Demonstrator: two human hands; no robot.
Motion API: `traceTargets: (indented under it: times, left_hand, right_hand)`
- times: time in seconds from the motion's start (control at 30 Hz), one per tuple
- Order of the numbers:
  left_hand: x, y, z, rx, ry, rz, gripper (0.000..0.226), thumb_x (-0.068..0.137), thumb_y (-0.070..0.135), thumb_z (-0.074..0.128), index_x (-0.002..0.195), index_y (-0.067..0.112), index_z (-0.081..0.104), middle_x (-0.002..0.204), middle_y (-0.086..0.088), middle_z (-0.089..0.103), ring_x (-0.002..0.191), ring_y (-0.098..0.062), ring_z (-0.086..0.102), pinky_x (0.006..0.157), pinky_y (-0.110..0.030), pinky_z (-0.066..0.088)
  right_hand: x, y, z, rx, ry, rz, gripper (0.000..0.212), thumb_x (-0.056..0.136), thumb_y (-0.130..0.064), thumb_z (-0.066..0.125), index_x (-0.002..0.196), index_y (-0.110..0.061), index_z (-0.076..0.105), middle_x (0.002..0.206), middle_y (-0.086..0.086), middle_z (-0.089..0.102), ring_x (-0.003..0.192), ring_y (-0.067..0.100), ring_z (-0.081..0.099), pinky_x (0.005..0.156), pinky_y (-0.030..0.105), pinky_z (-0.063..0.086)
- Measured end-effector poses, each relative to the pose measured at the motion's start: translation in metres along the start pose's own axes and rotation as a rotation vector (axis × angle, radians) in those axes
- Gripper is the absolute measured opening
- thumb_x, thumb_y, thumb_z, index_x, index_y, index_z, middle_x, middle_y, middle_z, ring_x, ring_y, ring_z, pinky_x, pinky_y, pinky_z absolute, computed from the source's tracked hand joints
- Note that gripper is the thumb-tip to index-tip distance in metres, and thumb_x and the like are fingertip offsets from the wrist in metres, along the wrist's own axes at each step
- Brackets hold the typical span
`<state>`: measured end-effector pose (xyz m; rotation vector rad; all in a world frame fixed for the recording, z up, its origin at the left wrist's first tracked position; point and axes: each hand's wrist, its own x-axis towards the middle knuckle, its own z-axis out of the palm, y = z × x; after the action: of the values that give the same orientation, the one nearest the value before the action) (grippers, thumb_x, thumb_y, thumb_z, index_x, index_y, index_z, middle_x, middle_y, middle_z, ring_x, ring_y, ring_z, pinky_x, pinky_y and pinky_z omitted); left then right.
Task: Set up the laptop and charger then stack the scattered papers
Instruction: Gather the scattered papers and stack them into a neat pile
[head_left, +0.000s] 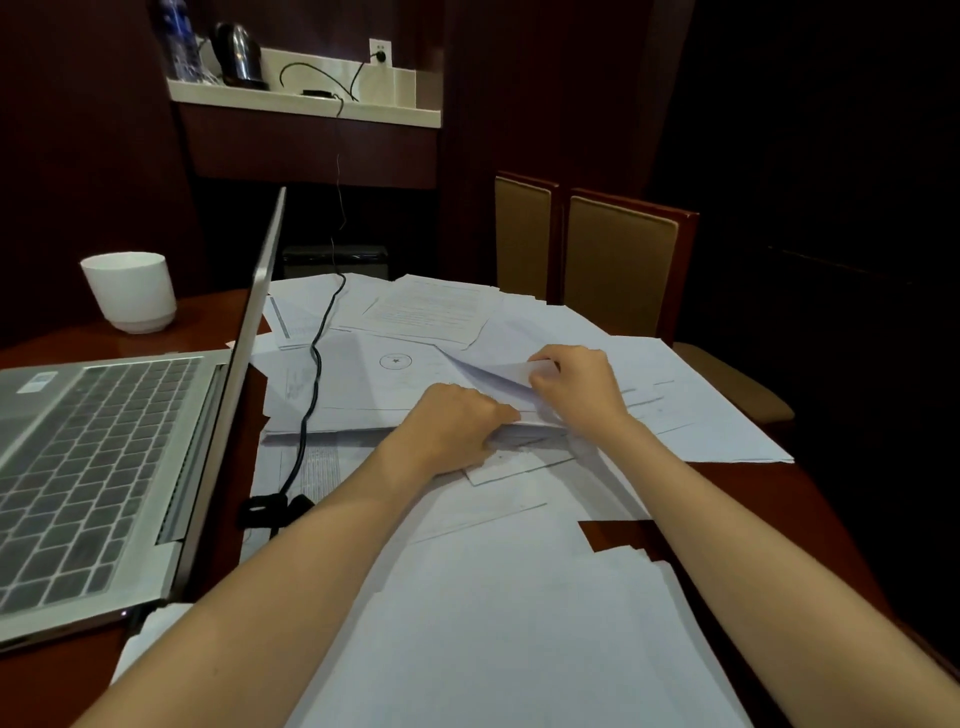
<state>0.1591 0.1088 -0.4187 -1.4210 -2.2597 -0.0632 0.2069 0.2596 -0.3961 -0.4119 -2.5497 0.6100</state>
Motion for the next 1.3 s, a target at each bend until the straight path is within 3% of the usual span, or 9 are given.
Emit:
traceTargets:
  times: [0.1,0.23,0.37,0.53,0.63,0.7,0.8,0.97,1.3]
  left_hand:
    - [-0.002,0.01,-0.003,-0.011,0.009,0.11,0.018,0.071,0.022,0.056,0.073,0.025,0.073,0.052,0.002,0.064,0.045,-0.018,0.061,0.041,-0.021,0.034]
    - [-0.002,0.025,-0.011,-0.049,-0.069,0.098,0.034,0.096,0.022,0.039,0.118,0.027,0.064,0.104,-0.003,0.07,0.094,-0.024,0.064,0.075,-0.03,0.044]
    - [-0.01,0.036,-0.023,-0.071,-0.061,0.14,0.036,0.097,0.022,0.039,0.126,0.032,0.057,0.115,0.002,0.067,0.103,-0.022,0.061,0.076,-0.027,0.041]
    - [-0.013,0.031,-0.027,0.03,-0.159,-0.023,0.057,0.086,0.014,0.045,0.14,0.029,0.034,0.123,-0.001,0.06,0.106,-0.024,0.057,0.084,-0.03,0.039]
    - [-0.011,0.025,-0.028,0.006,-0.279,-0.201,0.063,0.083,0.016,0.048,0.142,0.028,0.03,0.114,-0.007,0.063,0.103,-0.027,0.057,0.074,-0.029,0.036]
    - [-0.012,0.024,-0.027,-0.06,-0.38,-0.262,0.055,0.089,0.021,0.044,0.142,0.026,0.033,0.126,-0.01,0.057,0.114,-0.03,0.052,0.084,-0.032,0.039]
    - [-0.013,0.016,-0.024,-0.132,-0.444,-0.26,0.046,0.095,0.02,0.035,0.141,0.026,0.038,0.135,-0.009,0.051,0.121,-0.03,0.046,0.095,-0.035,0.038]
    - [-0.018,0.011,-0.028,-0.045,-0.443,-0.172,0.051,0.094,0.007,0.035,0.14,0.027,0.036,0.125,-0.009,0.057,0.109,-0.03,0.055,0.087,-0.034,0.043]
    - [-0.049,0.021,-0.045,-0.037,-0.404,-0.056,0.048,0.094,0.004,0.035,0.137,0.022,0.037,0.134,0.0,0.051,0.113,-0.026,0.055,0.091,-0.032,0.041]
  right_hand:
    - [-0.017,-0.002,-0.005,0.166,0.037,0.025,0.022,0.089,-0.009,0.056,0.108,-0.008,0.068,0.106,0.005,0.067,0.094,0.02,0.059,0.076,0.021,0.041]
    - [-0.035,0.004,-0.015,0.295,0.069,0.109,0.02,0.092,-0.012,0.057,0.108,-0.008,0.067,0.11,0.006,0.065,0.098,0.019,0.056,0.078,0.022,0.039]
    - [-0.048,0.008,-0.028,0.393,0.114,0.157,0.018,0.093,-0.008,0.055,0.108,-0.006,0.065,0.116,0.007,0.062,0.11,0.022,0.053,0.086,0.023,0.038]
    - [-0.065,0.015,-0.036,0.49,0.174,0.211,0.016,0.094,-0.007,0.052,0.104,-0.009,0.064,0.101,-0.002,0.055,0.097,0.012,0.046,0.083,0.023,0.037]
    - [-0.072,0.021,-0.035,0.481,0.135,0.213,0.015,0.095,-0.007,0.05,0.103,-0.008,0.063,0.101,-0.003,0.053,0.096,0.011,0.045,0.076,0.021,0.039]
    - [-0.074,0.024,-0.036,0.472,0.106,0.204,0.014,0.096,-0.007,0.049,0.1,-0.008,0.062,0.103,-0.001,0.053,0.096,0.013,0.045,0.076,0.021,0.04]
    - [-0.074,0.027,-0.037,0.485,0.108,0.173,0.015,0.096,-0.005,0.047,0.092,-0.013,0.059,0.106,0.006,0.058,0.099,0.017,0.049,0.078,0.025,0.039]
    - [-0.073,0.023,-0.048,0.53,0.108,0.091,0.015,0.095,-0.005,0.048,0.09,-0.014,0.058,0.105,0.001,0.054,0.102,0.016,0.047,0.066,0.011,0.038]
    - [-0.089,0.026,-0.055,0.563,-0.05,0.075,0.019,0.092,-0.006,0.054,0.08,-0.02,0.059,0.114,0.001,0.054,0.11,0.014,0.042,0.088,0.025,0.032]
